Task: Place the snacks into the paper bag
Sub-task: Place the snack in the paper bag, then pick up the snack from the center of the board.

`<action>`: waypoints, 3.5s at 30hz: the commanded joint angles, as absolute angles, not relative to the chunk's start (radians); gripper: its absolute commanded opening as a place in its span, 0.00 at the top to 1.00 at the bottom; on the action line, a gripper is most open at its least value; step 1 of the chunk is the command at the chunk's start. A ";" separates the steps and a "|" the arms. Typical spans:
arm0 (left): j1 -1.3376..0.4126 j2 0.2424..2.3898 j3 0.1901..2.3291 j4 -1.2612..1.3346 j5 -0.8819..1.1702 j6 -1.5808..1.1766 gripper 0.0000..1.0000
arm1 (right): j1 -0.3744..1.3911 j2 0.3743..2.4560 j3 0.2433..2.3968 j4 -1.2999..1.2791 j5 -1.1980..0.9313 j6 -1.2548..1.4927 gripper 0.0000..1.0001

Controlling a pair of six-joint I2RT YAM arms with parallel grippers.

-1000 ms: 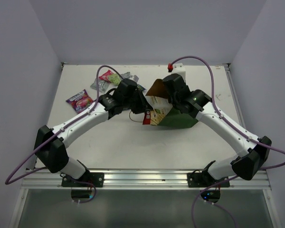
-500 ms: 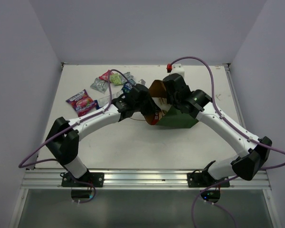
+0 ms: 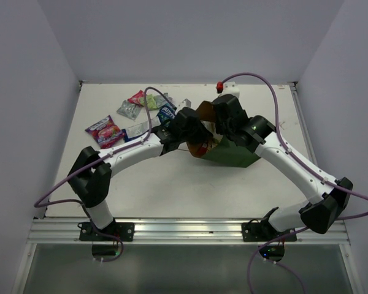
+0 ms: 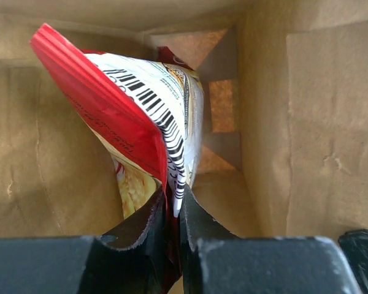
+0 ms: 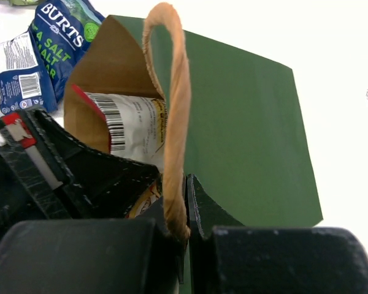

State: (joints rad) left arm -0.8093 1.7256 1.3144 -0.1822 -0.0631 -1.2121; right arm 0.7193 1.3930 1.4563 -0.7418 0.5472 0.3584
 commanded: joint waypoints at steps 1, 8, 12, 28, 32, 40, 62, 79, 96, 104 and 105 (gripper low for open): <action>-0.838 1.737 1.347 -0.133 -0.106 -1.223 0.84 | 0.723 1.348 1.505 -0.687 0.537 0.380 1.00; -0.834 1.683 1.318 -0.234 -0.161 -1.175 0.75 | 0.718 1.324 1.467 -0.687 0.592 0.361 1.00; -0.819 1.618 1.296 -0.281 -0.196 -1.140 0.64 | 0.696 1.296 1.431 -0.667 0.600 0.350 1.00; -0.782 1.420 1.531 -0.557 -0.267 -0.925 0.18 | 0.686 1.262 1.358 -0.612 0.543 0.328 1.00; -0.767 1.427 1.545 -0.485 -0.166 -0.873 0.21 | 0.686 1.264 1.338 -0.581 0.540 0.314 1.00; -0.765 1.595 1.563 -0.299 -0.005 -0.900 0.31 | 0.686 1.304 1.361 -0.618 0.531 0.324 1.00; -0.727 1.721 1.529 -0.528 -0.087 -0.796 0.55 | 0.664 1.272 1.434 -0.738 0.670 0.344 1.00; -0.719 1.637 1.752 -0.644 -0.109 -0.644 0.52 | 0.660 1.344 1.486 -0.735 0.649 0.373 1.00; -0.437 1.352 1.429 -0.559 -0.144 -0.569 0.19 | 0.658 1.335 1.548 -0.807 0.667 0.275 1.00; -0.310 1.298 1.201 -0.551 -0.236 -0.555 0.08 | 0.660 1.246 1.445 -0.736 0.709 0.190 1.00; -0.281 1.290 1.177 -0.513 -0.235 -0.560 0.08 | 0.658 1.240 1.424 -0.726 0.709 0.187 1.00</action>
State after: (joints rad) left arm -0.3283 1.3472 1.2137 -0.5850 -0.1764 -0.5804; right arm 0.6643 1.3033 1.4456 -0.7948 0.6579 0.2352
